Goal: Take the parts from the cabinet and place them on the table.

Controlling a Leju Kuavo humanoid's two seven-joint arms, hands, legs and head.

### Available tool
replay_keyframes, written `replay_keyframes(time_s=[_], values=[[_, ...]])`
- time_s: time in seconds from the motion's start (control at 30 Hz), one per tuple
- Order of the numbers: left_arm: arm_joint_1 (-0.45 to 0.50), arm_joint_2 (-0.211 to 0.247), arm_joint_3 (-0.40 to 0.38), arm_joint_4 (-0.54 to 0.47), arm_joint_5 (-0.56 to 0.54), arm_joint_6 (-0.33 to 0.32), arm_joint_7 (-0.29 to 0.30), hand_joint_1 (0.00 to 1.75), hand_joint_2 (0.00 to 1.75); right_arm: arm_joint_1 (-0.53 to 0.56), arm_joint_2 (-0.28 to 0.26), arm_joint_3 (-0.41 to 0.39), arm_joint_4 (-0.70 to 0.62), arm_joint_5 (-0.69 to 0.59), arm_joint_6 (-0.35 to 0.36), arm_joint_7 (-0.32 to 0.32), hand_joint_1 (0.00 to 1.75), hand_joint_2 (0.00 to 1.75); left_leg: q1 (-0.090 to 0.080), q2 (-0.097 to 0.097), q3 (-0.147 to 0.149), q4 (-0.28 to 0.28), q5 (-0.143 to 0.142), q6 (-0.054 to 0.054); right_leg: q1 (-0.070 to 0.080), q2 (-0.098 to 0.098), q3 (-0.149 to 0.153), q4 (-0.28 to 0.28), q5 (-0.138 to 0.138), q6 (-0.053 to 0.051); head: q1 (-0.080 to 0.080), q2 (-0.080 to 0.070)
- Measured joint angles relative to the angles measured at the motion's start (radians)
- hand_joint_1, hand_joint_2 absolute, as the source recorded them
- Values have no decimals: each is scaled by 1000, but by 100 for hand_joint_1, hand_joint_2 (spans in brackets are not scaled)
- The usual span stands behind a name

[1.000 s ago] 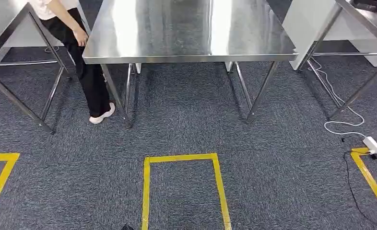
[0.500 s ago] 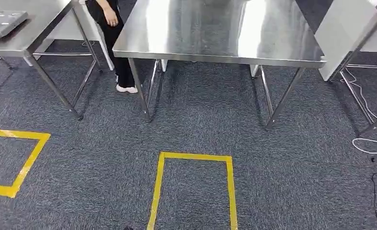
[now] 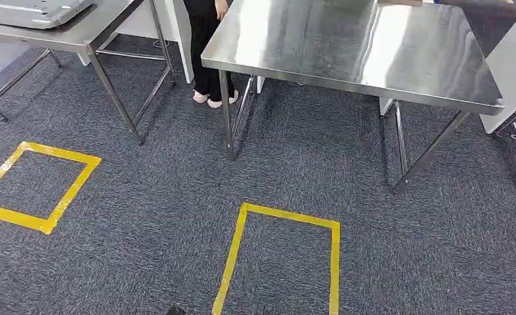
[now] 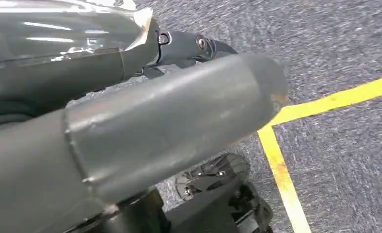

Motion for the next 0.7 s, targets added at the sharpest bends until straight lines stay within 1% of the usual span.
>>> replay_keyframes(time_s=[0.03, 0.07, 0.1, 0.13, 0.17, 0.2, 0.23, 0.27, 0.3, 0.33, 0.37, 0.4, 0.43, 0.47, 0.5, 0.53, 0.57, 0.6, 0.63, 0.67, 0.7], values=[[0, 0, 0, 0, 0, 0, 0, 0, 0, -1, -2, 0, 0, 0, 0, 2, 0, 0, 2, -5, 0, 0, 2, -4, -5, 0, 52, -100, 42, 13, 0, 0], [0, -2, 0, 0, 0, -2, -1, 0, 0, -3, -3, 0, 0, -1, 0, 3, 0, 0, 3, -7, 0, 0, 5, -8, -10, 1, 98, -191, 76, 22, 0, 0], [-1, 0, 0, 0, 0, -2, -2, 0, 0, -5, 0, 0, 0, -3, 1, 3, 0, 0, -2, -8, -2, 2, 8, -16, -13, 7, 113, -235, 81, 20, 3, 0], [-1, -1, 0, 0, 0, -2, -3, 0, 0, -5, 1, 0, 0, -3, 2, 4, 0, 0, -6, -11, -4, 4, 10, -21, 0, 10, 106, -236, 94, 6, 1, 0], [-1, -1, 0, 0, 0, -2, -4, 0, 0, -4, 1, 0, 0, -3, 2, 4, 0, 0, -8, -11, -6, 2, 14, -28, -1, 10, 101, -230, 95, 1, -3, 0], [-1, 0, 0, 0, 0, -2, -4, 0, 0, -5, 1, 0, 0, -3, 2, 5, 0, 0, -7, -12, -7, 1, 19, -33, 2, 9, 99, -226, 99, -6, -2, 0], [0, 0, 1, 0, 0, -2, -4, 0, 0, -5, 1, 0, 0, -3, 2, 6, 0, 0, -5, -14, -9, 1, 23, -39, 2, 7, 99, -227, 104, -13, -2, 0], [0, 0, 1, 0, 0, -2, -4, 0, 0, -5, 1, 0, 0, -5, 2, 6, 0, 0, 2, -13, -16, 9, 13, -43, -10, 4, 89, -229, 114, -29, -2, 0], [0, 0, 1, 0, 0, -2, -4, 0, 0, -8, 1, -1, 0, -5, 2, 6, 0, 0, 2, -9, -29, 39, -32, -45, -5, 2, 86, -229, 122, -40, -5, 0], [0, 0, 1, 0, 0, -2, -4, 0, 0, -9, 1, -1, 0, -5, 2, 6, 0, 0, 2, -8, -48, 95, -85, -46, -4, 1, 78, -228, 130, -53, -7, 0], [0, 0, 1, 0, 0, -2, -5, 0, 0, -9, 1, -1, 0, -5, 2, 6, 0, 0, 1, -8, -76, 179, -142, -48, 2, 0, 66, -227, 139, -60, -9, 0], [0, 0, 1, 0, 0, -2, -6, 0, 0, -8, 1, -1, 0, -5, 3, 6, 0, 0, 1, -8, -97, 254, -181, -49, 8, -3, 54, -227, 147, -63, -8, 0], [1, 0, 1, 0, 0, -3, -6, 0, 0, -8, 1, -1, 0, -5, 3, 7, 0, 0, 1, -8, -104, 301, -200, -48, 13, -5, 42, -226, 155, -66, -8, 0], [1, 0, 1, 0, 0, -3, -7, 0, 0, -8, 1, -1, 0, -5, 5, 7, 0, 0, 1, -8, -89, 301, -198, -45, 17, -7, 32, -226, 163, -66, -8, 0], [1, 1, 1, 0, 1, -3, -9, 0, 0, -8, 1, -1, 0, -4, 8, 8, 0, 0, 1, -8, -52, 257, -178, -40, 21, -7, 22, -225, 171, -66, -8, 0], [1, 1, 1, 0, 2, -3, -10, 0, 0, -9, 0, -1, 0, -4, 11, 8, 0, 0, -1, -7, 8, 174, -147, -32, 24, -7, 13, -226, 179, -65, -8, 0], [0, 1, 1, 0, 2, -3, -10, 0, 0, -9, 0, -1, 0, -4, 12, 8, 0, 0, -3, -7, 78, 74, -118, -21, 26, -7, 6, -226, 187, -63, -8, 0], [-3, 2, 1, 0, 2, -3, -11, 0, 0, -9, 2, -1, 0, -4, 13, 9, 0, 0, -10, -5, 136, -3, -113, -10, 25, -8, 4, -225, 194, -61, -8, 0], [-7, 2, 1, 0, 2, -3, -11, 0, 0, -9, 2, -1, 0, -4, 13, 9, 0, 0, -15, -3, 135, -21, -110, -13, 35, -10, -2, -222, 201, -55, -6, 0], [-9, 2, 1, 0, 2, -3, -12, 0, 0, -9, 2, -1, 0, -4, 13, 9, 0, 0, -19, -3, 130, -19, -102, -12, 29, -13, -5, -223, 208, -46, -5, 0], [-7, 2, 1, 0, 2, -4, -13, 0, 0, -10, 2, -1, 0, -4, 13, 9, 0, 0, -24, -4, 128, -18, -96, -6, 25, -14, -5, -225, 216, -41, -7, 0]])
